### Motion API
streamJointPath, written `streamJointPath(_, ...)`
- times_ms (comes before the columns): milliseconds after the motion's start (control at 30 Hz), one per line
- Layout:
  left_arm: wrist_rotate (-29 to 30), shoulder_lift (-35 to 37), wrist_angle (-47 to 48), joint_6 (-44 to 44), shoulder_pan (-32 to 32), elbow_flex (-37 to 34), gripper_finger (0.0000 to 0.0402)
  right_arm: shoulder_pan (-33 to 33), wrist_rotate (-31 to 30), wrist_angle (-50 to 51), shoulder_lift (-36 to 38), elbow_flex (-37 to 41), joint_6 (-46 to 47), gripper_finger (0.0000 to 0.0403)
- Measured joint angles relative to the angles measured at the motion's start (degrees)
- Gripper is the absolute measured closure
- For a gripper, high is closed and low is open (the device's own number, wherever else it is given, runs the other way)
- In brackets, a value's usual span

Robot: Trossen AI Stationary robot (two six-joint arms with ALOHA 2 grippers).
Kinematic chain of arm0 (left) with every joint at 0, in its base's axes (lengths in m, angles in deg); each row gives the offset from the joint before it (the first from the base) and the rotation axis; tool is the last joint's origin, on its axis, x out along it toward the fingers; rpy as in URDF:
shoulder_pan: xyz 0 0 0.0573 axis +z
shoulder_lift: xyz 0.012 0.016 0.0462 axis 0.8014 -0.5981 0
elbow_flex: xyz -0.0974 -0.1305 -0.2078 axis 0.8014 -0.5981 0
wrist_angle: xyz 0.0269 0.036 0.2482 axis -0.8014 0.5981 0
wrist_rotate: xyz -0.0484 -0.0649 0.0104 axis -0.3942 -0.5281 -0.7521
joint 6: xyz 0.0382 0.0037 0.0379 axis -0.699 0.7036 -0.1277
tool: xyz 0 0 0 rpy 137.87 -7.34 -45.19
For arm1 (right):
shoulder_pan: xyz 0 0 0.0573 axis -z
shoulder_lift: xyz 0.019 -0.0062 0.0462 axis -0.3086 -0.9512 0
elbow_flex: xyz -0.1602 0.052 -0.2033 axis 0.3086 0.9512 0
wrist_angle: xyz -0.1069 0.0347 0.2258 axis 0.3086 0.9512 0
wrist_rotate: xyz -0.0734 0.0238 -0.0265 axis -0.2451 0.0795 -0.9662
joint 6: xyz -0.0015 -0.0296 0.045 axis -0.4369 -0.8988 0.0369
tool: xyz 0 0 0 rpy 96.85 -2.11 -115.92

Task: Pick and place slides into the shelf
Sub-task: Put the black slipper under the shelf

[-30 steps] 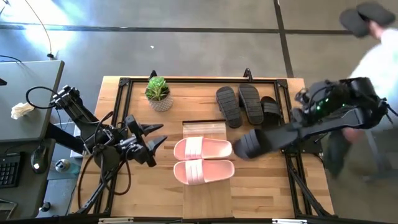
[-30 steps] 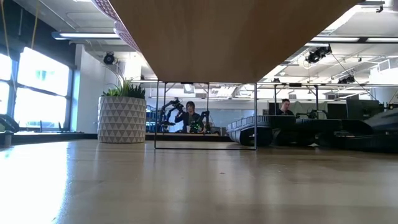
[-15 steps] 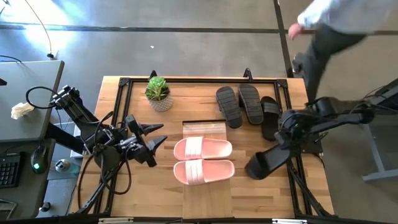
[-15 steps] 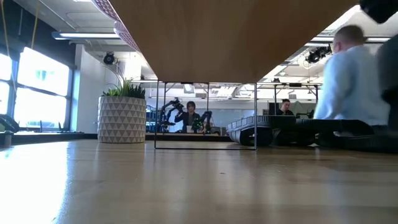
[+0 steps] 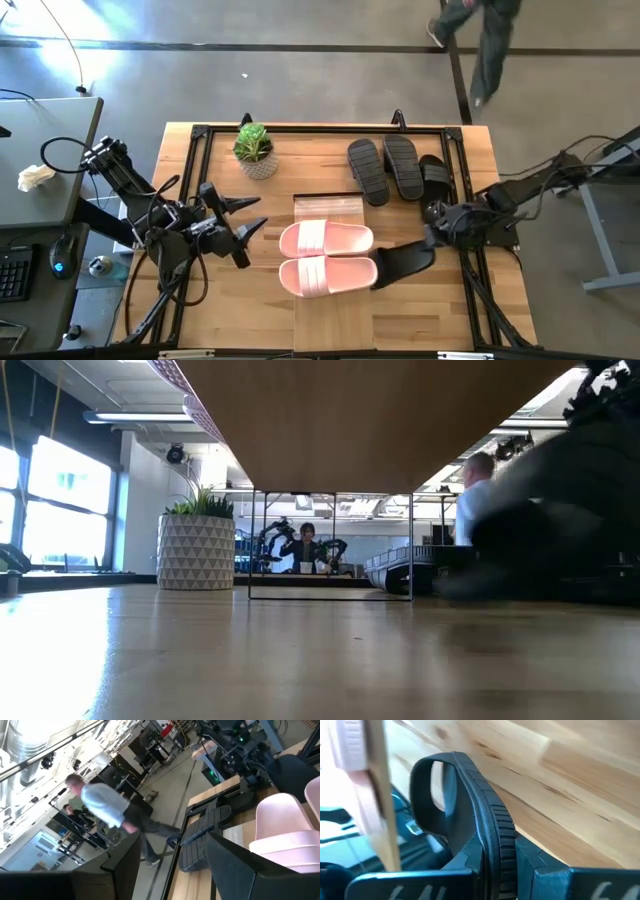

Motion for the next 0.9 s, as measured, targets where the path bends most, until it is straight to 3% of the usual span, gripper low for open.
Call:
streamJointPath(467, 0.0, 0.0, 0.0, 0.9, 0.0, 0.0, 0.0197, -18.1, -22.0, -31.1, -4.2, 17.6, 11.3, 0.0367)
streamJointPath(900, 1.1, 0.0, 0.0, 2.9, 0.0, 0.0, 0.0197, -26.5, -31.9, -62.3, -32.7, 17.0, 14.4, 0.0367)
